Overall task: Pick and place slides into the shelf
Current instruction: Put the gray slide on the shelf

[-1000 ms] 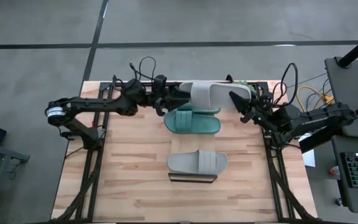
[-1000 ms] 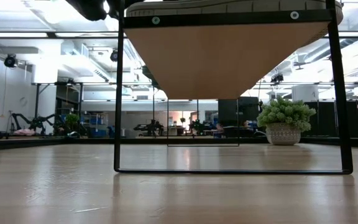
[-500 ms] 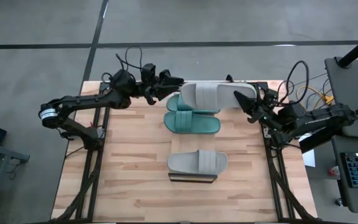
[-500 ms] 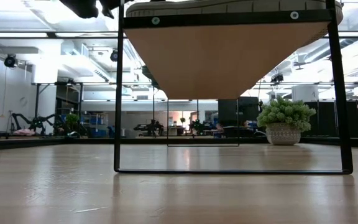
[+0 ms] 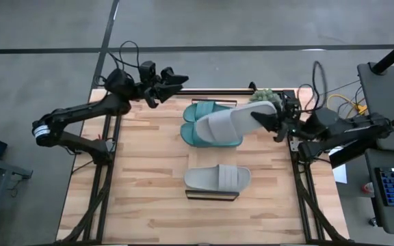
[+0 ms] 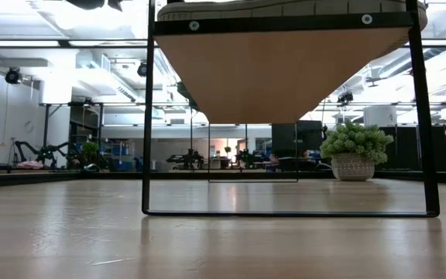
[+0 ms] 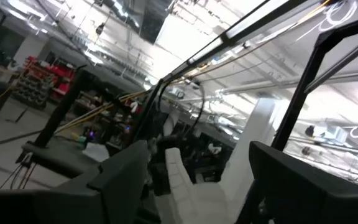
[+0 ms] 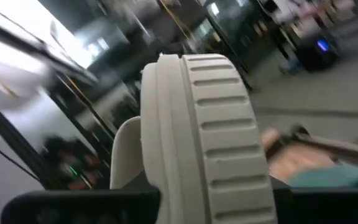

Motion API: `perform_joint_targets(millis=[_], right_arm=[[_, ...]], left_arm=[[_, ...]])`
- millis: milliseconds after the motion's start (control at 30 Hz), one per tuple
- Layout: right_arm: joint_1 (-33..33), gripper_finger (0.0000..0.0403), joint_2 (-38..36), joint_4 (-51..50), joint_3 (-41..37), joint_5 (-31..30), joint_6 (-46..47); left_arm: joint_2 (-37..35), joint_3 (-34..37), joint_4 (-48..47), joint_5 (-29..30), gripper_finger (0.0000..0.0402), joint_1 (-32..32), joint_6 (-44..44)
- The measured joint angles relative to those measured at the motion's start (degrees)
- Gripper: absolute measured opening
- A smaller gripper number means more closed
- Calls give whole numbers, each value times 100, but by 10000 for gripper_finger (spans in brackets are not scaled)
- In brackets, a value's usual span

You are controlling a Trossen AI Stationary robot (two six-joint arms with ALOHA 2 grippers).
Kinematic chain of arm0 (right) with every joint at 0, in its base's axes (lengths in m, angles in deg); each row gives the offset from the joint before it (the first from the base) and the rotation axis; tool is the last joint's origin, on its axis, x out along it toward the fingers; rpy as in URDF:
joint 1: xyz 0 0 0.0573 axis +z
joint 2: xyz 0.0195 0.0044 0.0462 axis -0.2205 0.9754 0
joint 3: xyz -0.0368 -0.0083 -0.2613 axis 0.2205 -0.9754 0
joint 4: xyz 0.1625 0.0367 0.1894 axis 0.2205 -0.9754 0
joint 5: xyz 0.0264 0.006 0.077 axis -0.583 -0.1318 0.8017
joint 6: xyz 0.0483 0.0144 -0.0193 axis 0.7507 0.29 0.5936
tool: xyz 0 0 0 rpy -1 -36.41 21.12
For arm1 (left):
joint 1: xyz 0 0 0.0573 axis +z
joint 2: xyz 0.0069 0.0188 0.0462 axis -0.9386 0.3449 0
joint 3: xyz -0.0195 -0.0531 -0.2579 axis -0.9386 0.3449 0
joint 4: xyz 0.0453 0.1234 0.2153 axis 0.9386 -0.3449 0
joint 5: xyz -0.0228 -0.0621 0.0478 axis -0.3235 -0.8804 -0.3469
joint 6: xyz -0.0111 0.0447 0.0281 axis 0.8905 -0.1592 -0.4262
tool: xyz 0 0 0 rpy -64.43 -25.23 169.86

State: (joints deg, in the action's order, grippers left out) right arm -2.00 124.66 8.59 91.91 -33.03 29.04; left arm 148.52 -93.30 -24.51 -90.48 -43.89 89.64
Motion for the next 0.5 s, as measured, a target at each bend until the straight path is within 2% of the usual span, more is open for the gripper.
perform_joint_targets(millis=[167,333,500], right_arm=[[-20,45,404,-2210,1345,147,56],[-174,45,835,-4290,2868,316,318],[-537,45,1187,-5385,3981,810,447]], left_arm=[[-249,1,-466,-132,266,-2,-47],[-350,15,-608,-501,266,-7,-47],[-365,17,-605,-961,266,-17,-54]])
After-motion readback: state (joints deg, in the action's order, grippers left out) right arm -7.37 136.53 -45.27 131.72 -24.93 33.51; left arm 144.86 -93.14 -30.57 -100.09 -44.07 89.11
